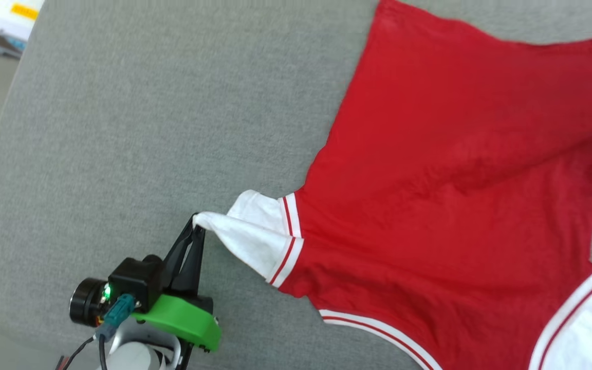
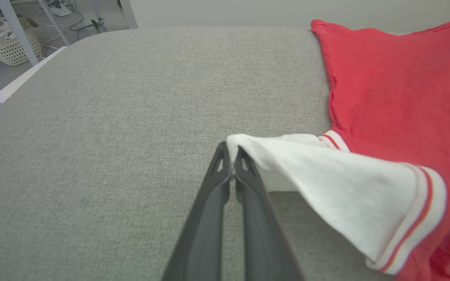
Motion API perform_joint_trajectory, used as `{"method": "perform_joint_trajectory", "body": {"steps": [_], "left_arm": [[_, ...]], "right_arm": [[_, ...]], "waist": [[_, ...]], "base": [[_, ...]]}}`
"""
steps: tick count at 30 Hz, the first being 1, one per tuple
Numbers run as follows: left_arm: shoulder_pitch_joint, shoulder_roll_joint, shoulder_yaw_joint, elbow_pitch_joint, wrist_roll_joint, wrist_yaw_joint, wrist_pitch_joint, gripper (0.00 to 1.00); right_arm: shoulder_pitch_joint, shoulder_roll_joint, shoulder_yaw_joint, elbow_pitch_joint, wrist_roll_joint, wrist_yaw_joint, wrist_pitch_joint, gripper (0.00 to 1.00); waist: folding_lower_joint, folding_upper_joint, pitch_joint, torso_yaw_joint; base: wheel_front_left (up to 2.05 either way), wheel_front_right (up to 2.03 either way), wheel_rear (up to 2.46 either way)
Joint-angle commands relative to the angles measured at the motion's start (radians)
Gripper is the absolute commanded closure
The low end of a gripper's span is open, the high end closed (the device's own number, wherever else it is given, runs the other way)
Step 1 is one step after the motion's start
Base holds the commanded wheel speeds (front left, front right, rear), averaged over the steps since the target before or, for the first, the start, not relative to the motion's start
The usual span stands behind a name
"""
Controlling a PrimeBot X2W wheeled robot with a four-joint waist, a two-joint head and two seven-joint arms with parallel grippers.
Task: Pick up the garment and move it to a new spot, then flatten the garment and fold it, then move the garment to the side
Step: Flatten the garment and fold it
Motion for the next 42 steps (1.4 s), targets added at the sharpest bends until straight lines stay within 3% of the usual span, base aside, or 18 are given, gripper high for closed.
{"method": "perform_joint_trajectory", "body": {"steps": [1, 7, 13, 21, 28, 29, 30, 38, 42], "left_arm": [[0.019, 0.011, 0.009, 0.001, -0.015, 0.011, -0.002, 1.0], [0.07, 0.037, 0.026, -0.01, -0.031, 0.031, 0.002, 1.0], [0.11, 0.06, 0.045, -0.019, -0.047, 0.048, 0.003, 1.0], [0.128, 0.073, 0.047, -0.032, -0.053, 0.055, 0.01, 1.0], [0.119, 0.07, 0.038, -0.027, -0.054, 0.052, 0.015, 1.0], [0.119, 0.069, 0.037, -0.026, -0.055, 0.051, 0.016, 1.0], [0.119, 0.069, 0.036, -0.024, -0.055, 0.051, 0.016, 1.0], [0.115, 0.068, 0.027, -0.027, -0.056, 0.049, 0.021, 1.0], [0.102, 0.066, 0.021, -0.035, -0.05, 0.048, 0.025, 1.0]], "right_arm": [[0.056, -0.035, 0.003, -0.035, 0.023, -0.001, -0.024, 1.0], [0.296, -0.136, -0.047, -0.146, 0.078, -0.001, -0.096, 1.0], [0.568, -0.135, -0.129, -0.211, 0.1, -0.001, -0.139, 1.0], [0.945, 0.024, -0.266, -0.249, 0.082, -0.001, -0.135, 1.0], [1.055, 0.187, -0.314, -0.193, 0.027, -0.001, -0.161, 1.0], [1.051, 0.196, -0.331, -0.193, 0.018, -0.001, -0.171, 0.11], [1.047, 0.198, -0.344, -0.196, 0.009, -0.001, -0.177, 0.0], [0.957, 0.166, -0.522, -0.321, -0.018, -0.001, -0.214, 0.0], [0.868, 0.129, -0.566, -0.41, -0.033, -0.001, -0.171, 0.0]], "waist": [[0.0, 0.0, -0.088, -0.077], [0.0, 0.0, -0.132, -0.133], [0.0, 0.0, -0.159, -0.178], [0.0, 0.0, -0.16, -0.195], [0.0, 0.0, -0.153, -0.189], [0.0, 0.0, -0.156, -0.191], [0.0, 0.0, -0.159, -0.192], [0.0, 0.0, -0.174, -0.187], [0.0, 0.0, -0.164, -0.17]], "base": [[0.0, 0.0, 0.0], [0.0, 0.0, 0.0], [0.0, 0.0, 0.0], [0.0, 0.0, 0.0], [0.0, 0.0, 0.0], [0.0, 0.0, 0.0], [0.0, 0.0, 0.0], [0.0, 0.0, 0.0], [0.0, 0.0, 0.0]]}}
